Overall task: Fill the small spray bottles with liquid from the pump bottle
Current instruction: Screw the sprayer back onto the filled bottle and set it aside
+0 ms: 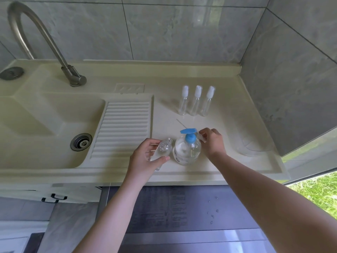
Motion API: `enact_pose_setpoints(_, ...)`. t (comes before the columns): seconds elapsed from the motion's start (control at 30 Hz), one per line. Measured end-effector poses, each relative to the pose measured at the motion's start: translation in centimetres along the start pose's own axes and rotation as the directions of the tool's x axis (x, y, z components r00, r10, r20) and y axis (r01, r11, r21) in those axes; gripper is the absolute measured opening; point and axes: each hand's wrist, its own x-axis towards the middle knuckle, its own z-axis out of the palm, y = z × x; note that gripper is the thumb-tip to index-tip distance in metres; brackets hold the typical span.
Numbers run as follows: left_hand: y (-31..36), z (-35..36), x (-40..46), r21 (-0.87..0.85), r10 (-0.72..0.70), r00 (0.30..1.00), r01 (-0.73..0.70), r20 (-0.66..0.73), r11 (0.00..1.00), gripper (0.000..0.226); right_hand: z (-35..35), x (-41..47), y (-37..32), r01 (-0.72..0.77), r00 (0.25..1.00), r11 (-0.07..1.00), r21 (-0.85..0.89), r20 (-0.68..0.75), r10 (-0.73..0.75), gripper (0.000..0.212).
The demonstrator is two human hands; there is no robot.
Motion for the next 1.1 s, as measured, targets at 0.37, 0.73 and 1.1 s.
enact_pose_setpoints(0.37,2.0,-0.7,-1.9,-0.042,0.019,0.998,-0.022,-0.058,0.999,0.042,-3.0,-2.4,0.8,0.051,0.983,0.986,0.159,-0.181,-0.022,0.021)
enact_pose_setpoints(0.73,5.8,0.0,-4.8,-0.158,0.097,0.970,-0.133,-0.221,0.978,0.043,-13.2,-8.4,-5.0,0.115,0.905,0.839,0.531,-0.404,0.131,0.017)
enact_pose_setpoints(1.1,8.9,1.0,-7.0,-0.111,0.224,0.940,-0.259,-0.255,0.960,0.043,-18.3,-13.2,-10.9,0.077,0.995,0.249,0.965,-0.092,0.049,0.013)
